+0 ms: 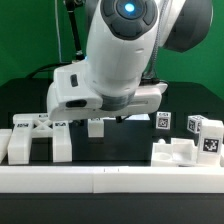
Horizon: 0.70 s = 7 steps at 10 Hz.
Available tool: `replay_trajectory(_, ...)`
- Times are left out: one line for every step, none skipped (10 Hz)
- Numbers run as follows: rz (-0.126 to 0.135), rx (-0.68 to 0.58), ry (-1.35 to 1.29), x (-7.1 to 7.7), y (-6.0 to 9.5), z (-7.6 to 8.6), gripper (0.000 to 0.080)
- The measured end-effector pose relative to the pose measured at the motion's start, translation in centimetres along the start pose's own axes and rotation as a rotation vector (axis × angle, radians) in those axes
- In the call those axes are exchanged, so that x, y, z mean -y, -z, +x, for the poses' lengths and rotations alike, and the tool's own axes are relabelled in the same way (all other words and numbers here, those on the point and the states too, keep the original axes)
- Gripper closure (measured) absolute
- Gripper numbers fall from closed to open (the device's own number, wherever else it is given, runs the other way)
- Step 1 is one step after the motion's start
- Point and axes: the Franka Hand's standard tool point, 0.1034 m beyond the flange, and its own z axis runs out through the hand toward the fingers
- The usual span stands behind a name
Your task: Assemble chair
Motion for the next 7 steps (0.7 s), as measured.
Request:
replay_trajectory(0.004, 0.0, -0.005, -0.27, -0.07, -0.06, 0.015)
replay_trajectory(0.005, 0.002, -0.008, -0.42, -0.2, -0.07, 0.015)
replay_trajectory(0.007, 0.005, -0.015, -0.55, -0.41, -0.06, 0.015)
replay_trajectory(0.009, 0.007, -0.025, -0.69, -0.53, -0.07, 0.015)
replay_trajectory(0.01, 0.009, -0.027, -0.79, -0.64, -0.09, 0.015)
replay_trajectory(0.01, 0.009, -0.027, -0.76, -0.64, -0.08, 0.015)
replay_trajectory(0.009, 0.008, -0.027, -0.67, -0.64, -0.04, 0.015)
